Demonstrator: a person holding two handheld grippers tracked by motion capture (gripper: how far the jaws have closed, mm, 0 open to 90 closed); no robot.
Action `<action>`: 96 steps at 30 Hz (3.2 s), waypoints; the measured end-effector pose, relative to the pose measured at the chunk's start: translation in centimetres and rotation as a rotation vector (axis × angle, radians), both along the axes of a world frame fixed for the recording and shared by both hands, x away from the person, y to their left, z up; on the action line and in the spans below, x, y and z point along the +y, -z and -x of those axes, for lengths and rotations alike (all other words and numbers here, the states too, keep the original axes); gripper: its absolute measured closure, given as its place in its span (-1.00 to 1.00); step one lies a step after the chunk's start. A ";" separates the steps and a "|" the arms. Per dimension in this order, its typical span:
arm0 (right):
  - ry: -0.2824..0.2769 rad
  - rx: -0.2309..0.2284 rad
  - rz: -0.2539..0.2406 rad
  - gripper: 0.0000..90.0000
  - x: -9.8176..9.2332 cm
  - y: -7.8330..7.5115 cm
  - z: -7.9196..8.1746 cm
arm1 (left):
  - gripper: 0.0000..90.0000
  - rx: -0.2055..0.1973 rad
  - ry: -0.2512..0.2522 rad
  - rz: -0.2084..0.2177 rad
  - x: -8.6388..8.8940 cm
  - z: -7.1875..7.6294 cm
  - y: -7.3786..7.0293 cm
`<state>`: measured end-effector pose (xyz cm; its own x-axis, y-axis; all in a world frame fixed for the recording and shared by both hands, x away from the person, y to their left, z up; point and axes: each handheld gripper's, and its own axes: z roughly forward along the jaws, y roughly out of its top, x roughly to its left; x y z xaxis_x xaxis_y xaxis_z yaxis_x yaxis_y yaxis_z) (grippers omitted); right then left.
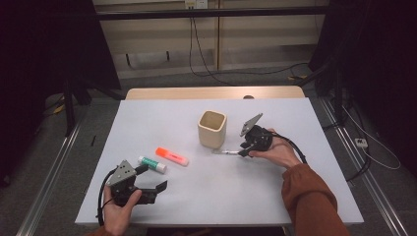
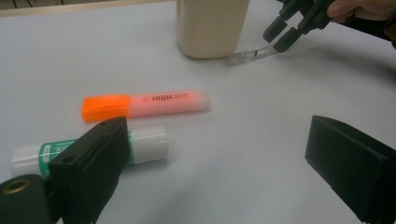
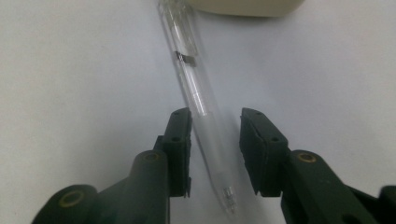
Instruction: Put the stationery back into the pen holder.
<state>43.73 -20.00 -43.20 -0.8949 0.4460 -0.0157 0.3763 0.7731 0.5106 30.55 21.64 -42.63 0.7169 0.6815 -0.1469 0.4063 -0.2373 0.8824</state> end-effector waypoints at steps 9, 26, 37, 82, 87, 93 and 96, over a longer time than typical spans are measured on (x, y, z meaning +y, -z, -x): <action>-0.038 0.024 0.016 0.61 0.5 0.3 -0.5 | -0.85 0.002 0.000 0.000 0.0 0.0 0.0; -0.117 0.032 0.078 0.79 1.2 -0.2 -0.2 | -0.85 0.001 0.001 -0.003 0.0 -0.1 0.0; -0.122 0.045 0.037 0.80 0.8 -0.8 0.2 | -0.85 0.002 0.000 -0.001 0.0 -0.1 0.0; 0.037 0.039 -0.217 0.80 -1.6 -2.6 6.9 | -0.84 -0.093 0.150 -0.091 -2.2 -0.5 -1.6; 0.043 0.032 -0.230 0.81 -1.9 -2.8 7.5 | -0.87 -0.130 0.186 -0.130 -3.1 -0.4 -2.2; 0.069 0.057 -0.248 0.80 -1.9 -2.7 7.9 | -0.85 -0.171 0.219 -0.234 -5.1 0.1 -2.8; 0.068 0.058 -0.251 0.81 -1.7 -2.9 8.1 | -0.86 -0.215 0.259 -0.285 -5.8 0.3 -3.0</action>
<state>35.61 -21.67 -40.27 -0.8588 0.4888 0.1536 0.4575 0.5964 0.6595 30.21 15.80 -39.67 0.8632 0.4668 0.1923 0.1155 -0.5533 0.8249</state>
